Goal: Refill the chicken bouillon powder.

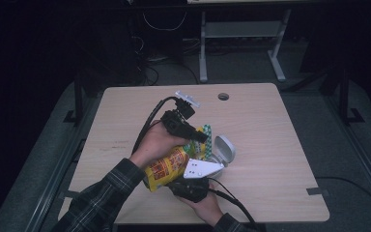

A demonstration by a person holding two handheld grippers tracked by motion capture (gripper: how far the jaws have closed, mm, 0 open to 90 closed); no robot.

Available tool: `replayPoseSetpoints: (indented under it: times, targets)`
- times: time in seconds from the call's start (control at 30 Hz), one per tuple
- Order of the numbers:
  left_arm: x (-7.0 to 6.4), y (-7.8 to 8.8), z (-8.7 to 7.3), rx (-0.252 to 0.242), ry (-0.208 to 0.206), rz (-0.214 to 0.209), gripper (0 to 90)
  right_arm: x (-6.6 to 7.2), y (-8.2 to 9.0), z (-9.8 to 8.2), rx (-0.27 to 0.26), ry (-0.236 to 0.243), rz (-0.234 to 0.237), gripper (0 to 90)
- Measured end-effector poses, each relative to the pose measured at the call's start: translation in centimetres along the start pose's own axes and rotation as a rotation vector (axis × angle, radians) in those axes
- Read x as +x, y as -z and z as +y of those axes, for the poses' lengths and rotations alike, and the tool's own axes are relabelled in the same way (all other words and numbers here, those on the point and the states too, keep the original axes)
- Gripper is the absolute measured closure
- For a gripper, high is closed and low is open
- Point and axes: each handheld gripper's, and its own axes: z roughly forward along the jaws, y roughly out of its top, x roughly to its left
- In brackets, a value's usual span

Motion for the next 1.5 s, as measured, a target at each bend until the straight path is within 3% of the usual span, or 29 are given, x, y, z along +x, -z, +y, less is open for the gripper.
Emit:
replayPoseSetpoints:
  times: [1.5]
  targets:
    - [-0.16, -0.17, 0.28, 0.016, -0.003, 0.004, 89.9, 0.06, 0.07, 0.05, -0.010, -0.003, 0.005, 90.0]
